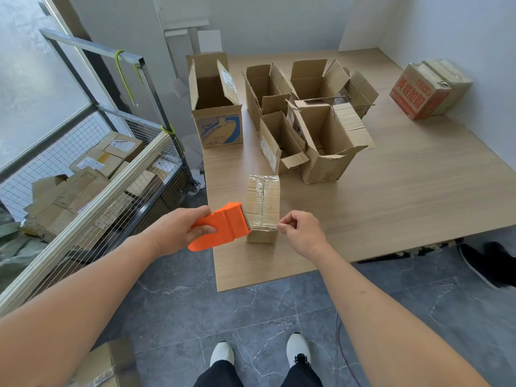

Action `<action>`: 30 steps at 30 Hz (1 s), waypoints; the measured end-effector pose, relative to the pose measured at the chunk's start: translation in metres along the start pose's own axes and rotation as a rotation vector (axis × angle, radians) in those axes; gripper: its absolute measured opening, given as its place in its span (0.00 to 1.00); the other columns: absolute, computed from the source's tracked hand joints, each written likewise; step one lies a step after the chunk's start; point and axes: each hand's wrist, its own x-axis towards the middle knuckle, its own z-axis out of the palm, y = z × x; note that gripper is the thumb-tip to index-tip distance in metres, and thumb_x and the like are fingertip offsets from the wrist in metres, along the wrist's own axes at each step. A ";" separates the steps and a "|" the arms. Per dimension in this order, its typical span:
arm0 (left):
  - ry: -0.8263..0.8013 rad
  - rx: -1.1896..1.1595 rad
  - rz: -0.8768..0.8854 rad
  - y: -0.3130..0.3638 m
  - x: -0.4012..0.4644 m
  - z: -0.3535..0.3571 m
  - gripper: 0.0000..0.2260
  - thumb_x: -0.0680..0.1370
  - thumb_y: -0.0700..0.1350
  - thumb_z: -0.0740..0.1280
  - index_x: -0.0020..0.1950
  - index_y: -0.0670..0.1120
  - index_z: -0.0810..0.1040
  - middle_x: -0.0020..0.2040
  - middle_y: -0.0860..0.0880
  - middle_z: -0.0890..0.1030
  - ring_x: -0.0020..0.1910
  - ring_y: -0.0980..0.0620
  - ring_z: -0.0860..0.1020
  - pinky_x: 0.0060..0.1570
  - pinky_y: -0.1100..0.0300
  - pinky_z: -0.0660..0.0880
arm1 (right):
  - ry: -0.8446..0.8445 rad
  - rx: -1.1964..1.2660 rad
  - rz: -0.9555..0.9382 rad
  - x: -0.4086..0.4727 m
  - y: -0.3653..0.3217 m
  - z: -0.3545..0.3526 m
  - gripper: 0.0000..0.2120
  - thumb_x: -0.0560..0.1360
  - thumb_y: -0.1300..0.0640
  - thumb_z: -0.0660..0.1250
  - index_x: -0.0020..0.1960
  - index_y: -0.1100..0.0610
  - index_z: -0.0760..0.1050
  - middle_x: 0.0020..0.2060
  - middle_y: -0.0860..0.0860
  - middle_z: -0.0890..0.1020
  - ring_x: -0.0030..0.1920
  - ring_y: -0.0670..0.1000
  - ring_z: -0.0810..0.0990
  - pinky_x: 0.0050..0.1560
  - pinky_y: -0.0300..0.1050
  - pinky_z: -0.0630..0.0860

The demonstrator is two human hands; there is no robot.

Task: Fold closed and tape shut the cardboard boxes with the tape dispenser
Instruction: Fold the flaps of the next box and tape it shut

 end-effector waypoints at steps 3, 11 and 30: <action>-0.053 0.005 -0.035 -0.002 0.004 0.005 0.12 0.80 0.63 0.61 0.51 0.55 0.70 0.41 0.54 0.79 0.39 0.53 0.78 0.43 0.47 0.77 | 0.010 -0.035 0.025 0.000 0.006 0.006 0.05 0.77 0.57 0.73 0.42 0.52 0.81 0.40 0.46 0.83 0.47 0.49 0.82 0.49 0.46 0.78; -0.118 0.034 -0.025 -0.017 0.009 0.004 0.10 0.81 0.63 0.60 0.52 0.58 0.69 0.43 0.57 0.78 0.41 0.57 0.77 0.45 0.48 0.77 | 0.013 -0.055 0.017 0.006 0.016 0.019 0.05 0.77 0.57 0.72 0.43 0.51 0.81 0.41 0.47 0.83 0.45 0.49 0.80 0.44 0.43 0.76; -0.155 0.039 -0.014 -0.031 0.023 0.006 0.14 0.78 0.69 0.56 0.53 0.62 0.69 0.43 0.59 0.78 0.43 0.61 0.76 0.44 0.51 0.76 | 0.049 -0.051 0.005 0.007 0.024 0.024 0.10 0.78 0.55 0.72 0.54 0.42 0.76 0.35 0.45 0.80 0.38 0.41 0.76 0.33 0.35 0.65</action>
